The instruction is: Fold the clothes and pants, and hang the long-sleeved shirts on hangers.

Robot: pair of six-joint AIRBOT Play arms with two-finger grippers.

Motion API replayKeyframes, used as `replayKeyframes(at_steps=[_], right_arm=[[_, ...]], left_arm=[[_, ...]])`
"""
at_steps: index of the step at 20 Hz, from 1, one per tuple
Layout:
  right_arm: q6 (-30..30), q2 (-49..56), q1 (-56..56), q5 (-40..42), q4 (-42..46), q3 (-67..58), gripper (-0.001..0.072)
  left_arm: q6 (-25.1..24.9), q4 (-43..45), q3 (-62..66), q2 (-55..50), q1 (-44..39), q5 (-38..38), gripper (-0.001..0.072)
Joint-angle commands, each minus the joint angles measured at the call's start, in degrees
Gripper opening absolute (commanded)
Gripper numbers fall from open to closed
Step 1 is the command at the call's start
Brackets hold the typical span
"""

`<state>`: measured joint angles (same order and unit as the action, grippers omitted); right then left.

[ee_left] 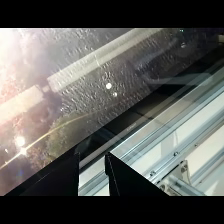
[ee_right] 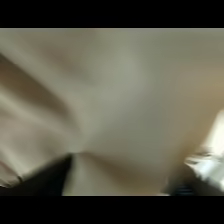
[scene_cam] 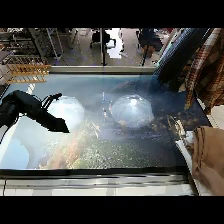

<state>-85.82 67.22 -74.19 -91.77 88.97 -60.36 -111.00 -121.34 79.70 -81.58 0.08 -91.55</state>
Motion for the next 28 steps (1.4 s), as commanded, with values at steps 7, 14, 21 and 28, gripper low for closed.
replayKeyframes(at_steps=[7, 14, 21, 28], right_arm=[[1.9, 3.2, 20.9, -3.0, -11.5, -16.7, 0.068], [3.3, 5.5, 63.9, 13.9, -12.3, -5.2, 0.0459], [2.6, 5.3, 71.2, 34.0, -6.7, -5.5, 0.0023], [2.6, 5.3, 71.2, 38.0, -6.8, -5.6, 0.0023]], left_arm=[[8.8, 33.2, 7.6, 0.1, 1.4, -1.0, 0.0191], [14.3, 44.7, 10.2, 9.2, 8.4, 6.4, 0.019], [15.5, 44.8, 10.2, 10.4, 8.6, 5.6, 0.019], [15.5, 44.8, 10.2, 10.2, 8.6, 5.7, 0.019]])
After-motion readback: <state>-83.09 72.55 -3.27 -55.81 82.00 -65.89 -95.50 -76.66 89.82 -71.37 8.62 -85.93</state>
